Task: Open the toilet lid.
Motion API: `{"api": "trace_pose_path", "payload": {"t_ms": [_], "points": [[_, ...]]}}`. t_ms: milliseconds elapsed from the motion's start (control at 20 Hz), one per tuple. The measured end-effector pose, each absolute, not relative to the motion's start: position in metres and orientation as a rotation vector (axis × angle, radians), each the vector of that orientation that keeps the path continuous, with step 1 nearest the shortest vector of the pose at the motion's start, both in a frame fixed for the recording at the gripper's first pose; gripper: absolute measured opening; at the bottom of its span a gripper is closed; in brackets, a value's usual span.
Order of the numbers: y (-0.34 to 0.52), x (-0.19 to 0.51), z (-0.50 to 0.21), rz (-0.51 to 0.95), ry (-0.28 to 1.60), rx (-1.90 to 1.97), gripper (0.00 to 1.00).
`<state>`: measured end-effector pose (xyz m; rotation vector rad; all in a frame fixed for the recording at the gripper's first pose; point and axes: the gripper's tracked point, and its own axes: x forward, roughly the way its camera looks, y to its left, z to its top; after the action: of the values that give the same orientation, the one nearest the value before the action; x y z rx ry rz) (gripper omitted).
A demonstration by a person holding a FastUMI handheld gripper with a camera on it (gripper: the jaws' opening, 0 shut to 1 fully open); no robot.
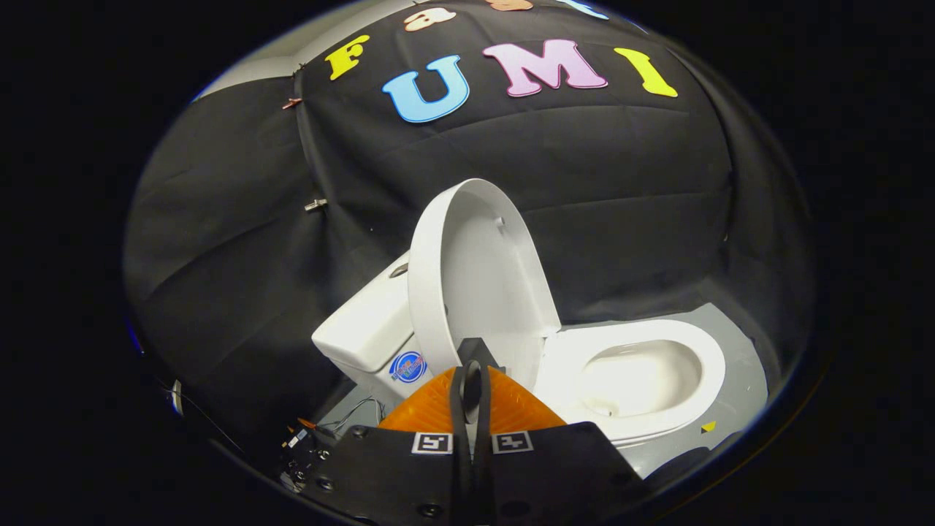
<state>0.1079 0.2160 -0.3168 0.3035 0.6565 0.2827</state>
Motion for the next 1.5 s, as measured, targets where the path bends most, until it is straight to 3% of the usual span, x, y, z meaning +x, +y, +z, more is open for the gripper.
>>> {"api": "trace_pose_path", "payload": {"t_ms": [950, 1100, 1300, 1500], "points": [[0.257, 0.108, -0.317, 0.355, 0.671, 0.210, 0.07], [0.264, 0.104, -0.316, 0.390, 0.672, 0.243, 0.26], [0.258, 0.103, -0.297, 0.388, 0.631, 0.260, 0.99], [0.247, 0.102, -0.256, 0.385, 0.543, 0.215, 0.99]]}}
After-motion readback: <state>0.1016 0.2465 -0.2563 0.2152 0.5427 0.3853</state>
